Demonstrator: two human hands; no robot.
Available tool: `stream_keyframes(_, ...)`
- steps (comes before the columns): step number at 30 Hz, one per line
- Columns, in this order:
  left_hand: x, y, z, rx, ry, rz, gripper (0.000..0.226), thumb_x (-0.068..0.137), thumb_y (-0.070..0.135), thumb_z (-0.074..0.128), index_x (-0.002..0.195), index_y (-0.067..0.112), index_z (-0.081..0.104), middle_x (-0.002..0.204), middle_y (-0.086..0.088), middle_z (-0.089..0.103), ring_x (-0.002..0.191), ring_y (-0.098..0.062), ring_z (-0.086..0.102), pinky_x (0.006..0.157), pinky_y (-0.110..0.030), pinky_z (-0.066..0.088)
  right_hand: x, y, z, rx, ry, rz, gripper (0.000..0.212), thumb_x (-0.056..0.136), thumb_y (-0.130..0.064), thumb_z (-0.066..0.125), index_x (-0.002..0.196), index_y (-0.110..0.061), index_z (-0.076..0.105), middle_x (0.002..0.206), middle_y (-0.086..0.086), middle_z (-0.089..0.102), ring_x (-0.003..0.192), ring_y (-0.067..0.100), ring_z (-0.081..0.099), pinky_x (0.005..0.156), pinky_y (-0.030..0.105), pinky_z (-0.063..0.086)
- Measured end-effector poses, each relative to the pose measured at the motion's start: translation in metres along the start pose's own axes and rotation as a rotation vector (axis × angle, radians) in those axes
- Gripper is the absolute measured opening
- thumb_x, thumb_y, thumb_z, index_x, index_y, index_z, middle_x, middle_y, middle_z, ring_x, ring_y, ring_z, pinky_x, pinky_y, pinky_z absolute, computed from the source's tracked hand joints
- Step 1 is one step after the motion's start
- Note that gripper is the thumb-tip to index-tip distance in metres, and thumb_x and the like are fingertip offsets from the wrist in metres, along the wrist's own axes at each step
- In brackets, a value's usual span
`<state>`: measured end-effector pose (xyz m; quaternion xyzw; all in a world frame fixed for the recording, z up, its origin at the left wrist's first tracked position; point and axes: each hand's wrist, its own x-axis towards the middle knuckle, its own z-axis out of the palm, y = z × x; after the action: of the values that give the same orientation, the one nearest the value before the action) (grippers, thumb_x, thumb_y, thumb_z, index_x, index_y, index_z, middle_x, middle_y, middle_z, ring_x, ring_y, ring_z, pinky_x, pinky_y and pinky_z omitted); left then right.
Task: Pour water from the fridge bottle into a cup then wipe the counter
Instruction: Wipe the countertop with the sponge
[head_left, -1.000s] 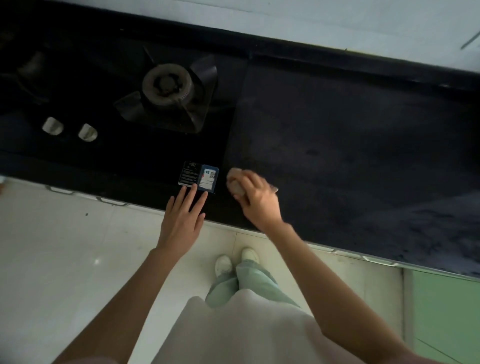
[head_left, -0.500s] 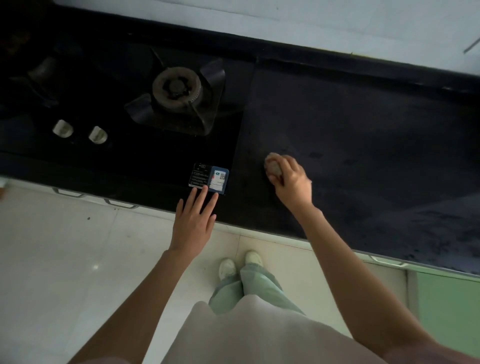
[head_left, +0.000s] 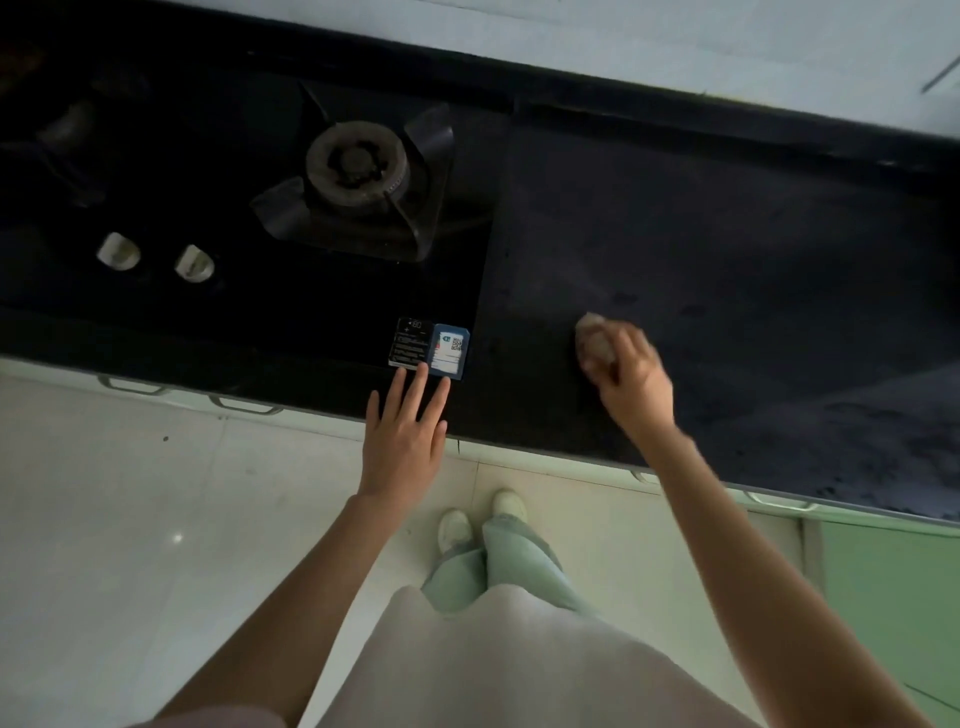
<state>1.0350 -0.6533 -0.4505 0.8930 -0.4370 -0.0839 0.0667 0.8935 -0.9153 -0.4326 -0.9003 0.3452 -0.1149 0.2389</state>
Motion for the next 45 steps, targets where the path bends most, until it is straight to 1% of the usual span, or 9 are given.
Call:
stream_keyframes(4, 0.001, -0.002, 0.0, 0.023, -0.017, 0.003, 0.053, 0.095, 0.028, 0.049, 0.146, 0.019, 0.038, 0.154, -0.013, 0.031, 0.141, -0.036, 0.029, 0.108, -0.059, 0.03, 0.068, -0.023, 0.008, -0.002, 0.016, 0.082, 0.046, 0.087, -0.022, 0.063, 0.131, -0.025, 0.051, 0.134, 0.003, 0.049, 0.114, 0.032, 0.051, 0.081, 0.045, 0.049)
stream_keyframes(9, 0.001, 0.003, -0.005, 0.063, -0.057, -0.032, 0.053, 0.096, 0.03, 0.048, 0.147, 0.02, 0.036, 0.155, -0.012, 0.03, 0.142, -0.034, 0.028, 0.11, -0.056, 0.028, 0.052, -0.07, 0.041, 0.012, -0.078, -0.211, 0.05, 0.085, -0.017, 0.065, 0.132, -0.02, 0.05, 0.133, 0.006, 0.051, 0.115, 0.031, 0.053, 0.08, 0.043, 0.05)
stream_keyframes(14, 0.003, 0.012, -0.012, 0.058, -0.054, -0.068, 0.05, 0.096, 0.03, 0.048, 0.144, 0.018, 0.04, 0.153, -0.013, 0.033, 0.141, -0.034, 0.031, 0.109, -0.055, 0.028, -0.006, -0.035, 0.025, 0.011, -0.178, -0.432, 0.045, 0.089, -0.02, 0.063, 0.132, -0.018, 0.052, 0.135, 0.004, 0.051, 0.118, 0.028, 0.053, 0.083, 0.042, 0.053)
stream_keyframes(19, 0.011, 0.019, -0.015, 0.071, -0.007, -0.067, 0.055, 0.094, 0.028, 0.053, 0.145, 0.017, 0.038, 0.152, -0.013, 0.035, 0.139, -0.035, 0.034, 0.109, -0.055, 0.029, 0.061, 0.022, -0.008, -0.012, -0.073, -0.198, 0.046, 0.085, -0.02, 0.066, 0.129, -0.019, 0.052, 0.132, 0.006, 0.052, 0.112, 0.033, 0.054, 0.074, 0.05, 0.054)
stream_keyframes(22, 0.026, 0.022, -0.019, 0.075, -0.001, -0.074, 0.055, 0.095, 0.03, 0.049, 0.147, 0.019, 0.035, 0.154, -0.012, 0.033, 0.141, -0.035, 0.03, 0.111, -0.055, 0.027, 0.133, 0.011, -0.003, 0.025, -0.041, -0.065, 0.045, 0.086, -0.021, 0.065, 0.129, -0.021, 0.053, 0.131, 0.006, 0.052, 0.11, 0.034, 0.054, 0.078, 0.049, 0.052)
stream_keyframes(28, 0.073, 0.026, -0.034, 0.077, -0.037, -0.073, 0.049, 0.096, 0.029, 0.046, 0.143, 0.016, 0.042, 0.152, -0.012, 0.036, 0.141, -0.034, 0.031, 0.111, -0.055, 0.03, 0.147, -0.051, 0.036, 0.021, -0.177, -0.393, 0.051, 0.082, -0.018, 0.067, 0.132, -0.016, 0.053, 0.129, 0.009, 0.054, 0.109, 0.033, 0.056, 0.084, 0.042, 0.051)
stream_keyframes(34, 0.081, 0.034, -0.027, 0.054, -0.09, -0.13, 0.049, 0.097, 0.032, 0.042, 0.144, 0.018, 0.041, 0.152, -0.009, 0.037, 0.141, -0.031, 0.032, 0.111, -0.054, 0.031, 0.069, -0.01, 0.021, 0.064, -0.248, -0.6, 0.047, 0.087, -0.02, 0.066, 0.133, -0.018, 0.053, 0.136, 0.002, 0.052, 0.121, 0.021, 0.051, 0.094, 0.033, 0.045)
stream_keyframes(40, 0.081, 0.032, -0.023, 0.047, -0.121, -0.143, 0.05, 0.097, 0.034, 0.036, 0.145, 0.018, 0.04, 0.153, -0.008, 0.035, 0.142, -0.031, 0.03, 0.112, -0.052, 0.03, 0.193, 0.018, 0.021, 0.013, -0.207, -0.416, 0.05, 0.085, -0.022, 0.065, 0.133, -0.021, 0.05, 0.134, 0.007, 0.052, 0.116, 0.031, 0.053, 0.087, 0.047, 0.051)
stream_keyframes(45, 0.081, 0.033, -0.023, 0.048, -0.134, -0.147, 0.052, 0.097, 0.036, 0.027, 0.143, 0.019, 0.043, 0.151, -0.008, 0.039, 0.139, -0.031, 0.035, 0.111, -0.053, 0.032, 0.259, -0.021, 0.029, 0.072, -0.176, -0.389, 0.046, 0.085, -0.021, 0.066, 0.13, -0.02, 0.054, 0.13, 0.006, 0.054, 0.112, 0.029, 0.055, 0.087, 0.042, 0.05)
